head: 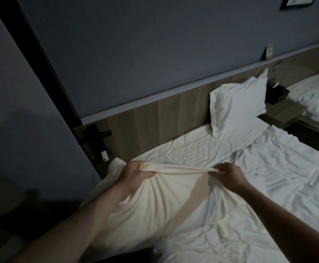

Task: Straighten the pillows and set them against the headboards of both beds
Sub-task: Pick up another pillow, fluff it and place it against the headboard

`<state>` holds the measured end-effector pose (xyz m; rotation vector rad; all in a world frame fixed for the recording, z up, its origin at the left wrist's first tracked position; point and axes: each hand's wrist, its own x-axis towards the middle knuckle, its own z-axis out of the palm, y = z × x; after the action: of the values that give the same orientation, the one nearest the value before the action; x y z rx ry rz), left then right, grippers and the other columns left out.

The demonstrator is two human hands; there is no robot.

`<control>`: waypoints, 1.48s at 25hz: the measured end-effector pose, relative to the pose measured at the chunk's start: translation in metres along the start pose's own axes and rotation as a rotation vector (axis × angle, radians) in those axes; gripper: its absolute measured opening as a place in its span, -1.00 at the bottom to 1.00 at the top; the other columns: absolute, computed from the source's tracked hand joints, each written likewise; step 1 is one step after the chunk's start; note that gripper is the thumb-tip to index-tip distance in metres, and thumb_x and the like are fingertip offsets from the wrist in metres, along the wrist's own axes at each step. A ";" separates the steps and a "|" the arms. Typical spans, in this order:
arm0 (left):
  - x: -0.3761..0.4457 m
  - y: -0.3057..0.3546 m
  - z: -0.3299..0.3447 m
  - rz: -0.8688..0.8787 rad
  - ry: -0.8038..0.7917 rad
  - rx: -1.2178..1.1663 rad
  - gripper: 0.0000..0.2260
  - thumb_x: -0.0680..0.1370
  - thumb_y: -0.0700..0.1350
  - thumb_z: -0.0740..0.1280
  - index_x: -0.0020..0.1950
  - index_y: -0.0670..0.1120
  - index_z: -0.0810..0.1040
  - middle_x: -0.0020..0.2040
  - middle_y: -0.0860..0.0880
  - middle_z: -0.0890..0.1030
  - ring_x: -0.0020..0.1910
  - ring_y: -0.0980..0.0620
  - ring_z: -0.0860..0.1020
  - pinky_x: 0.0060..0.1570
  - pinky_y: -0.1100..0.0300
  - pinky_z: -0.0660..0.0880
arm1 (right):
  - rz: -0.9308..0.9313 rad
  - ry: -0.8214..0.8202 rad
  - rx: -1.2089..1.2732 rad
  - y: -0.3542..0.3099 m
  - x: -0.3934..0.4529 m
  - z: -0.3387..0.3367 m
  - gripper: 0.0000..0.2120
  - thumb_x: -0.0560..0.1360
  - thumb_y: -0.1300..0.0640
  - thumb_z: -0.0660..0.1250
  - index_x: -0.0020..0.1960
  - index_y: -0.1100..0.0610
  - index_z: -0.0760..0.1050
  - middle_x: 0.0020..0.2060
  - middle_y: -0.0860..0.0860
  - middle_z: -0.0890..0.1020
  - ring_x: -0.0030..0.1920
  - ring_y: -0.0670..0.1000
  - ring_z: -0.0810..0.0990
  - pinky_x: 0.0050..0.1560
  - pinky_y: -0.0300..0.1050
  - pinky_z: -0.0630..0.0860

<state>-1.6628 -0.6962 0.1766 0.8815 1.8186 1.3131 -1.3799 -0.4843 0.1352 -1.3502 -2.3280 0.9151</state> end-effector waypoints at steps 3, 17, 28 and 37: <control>0.009 -0.017 -0.001 -0.073 0.079 -0.001 -0.73 0.30 -0.13 0.53 -0.13 -0.30 0.69 -0.25 0.03 0.64 -0.23 0.10 0.58 -0.20 0.26 0.46 | -0.029 -0.070 -0.082 0.005 0.031 0.022 -0.59 0.55 -0.10 0.42 -0.43 -0.02 0.47 -0.45 -0.03 0.54 -0.29 0.10 0.60 -0.24 -0.03 0.45; 0.065 -0.080 -0.115 -0.157 -0.131 0.392 -0.64 0.54 0.11 0.45 -0.31 0.02 0.37 -0.40 0.14 0.34 -0.39 0.19 0.36 -0.32 0.17 0.25 | -0.048 0.218 0.118 -0.070 0.090 0.121 -0.63 0.67 0.06 0.23 -0.30 0.13 0.37 -0.47 0.03 0.49 -0.38 0.14 0.54 -0.31 0.14 0.46; 0.111 -0.147 -0.124 -0.213 -0.047 0.425 -0.65 0.60 0.09 0.35 -0.21 -0.15 0.44 -0.33 0.00 0.46 -0.32 0.04 0.46 -0.26 0.06 0.36 | -0.265 0.140 -0.101 -0.064 0.191 0.164 -0.61 0.63 -0.08 0.14 -0.32 0.06 0.35 -0.51 0.02 0.48 -0.43 0.13 0.52 -0.38 0.13 0.46; 0.148 -0.238 -0.127 -0.172 0.102 0.471 -0.80 0.60 0.11 0.38 -0.09 0.04 0.46 -0.17 0.08 0.61 -0.15 0.05 0.62 -0.19 0.11 0.47 | -0.167 0.121 -0.212 0.002 0.257 0.249 -0.60 0.64 -0.12 0.10 -0.29 0.06 0.34 -0.42 0.02 0.50 -0.25 0.34 0.60 -0.27 0.04 0.43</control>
<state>-1.8746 -0.6908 -0.0463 0.8832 2.2785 0.8462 -1.6447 -0.3571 -0.0685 -1.2253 -2.4530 0.5352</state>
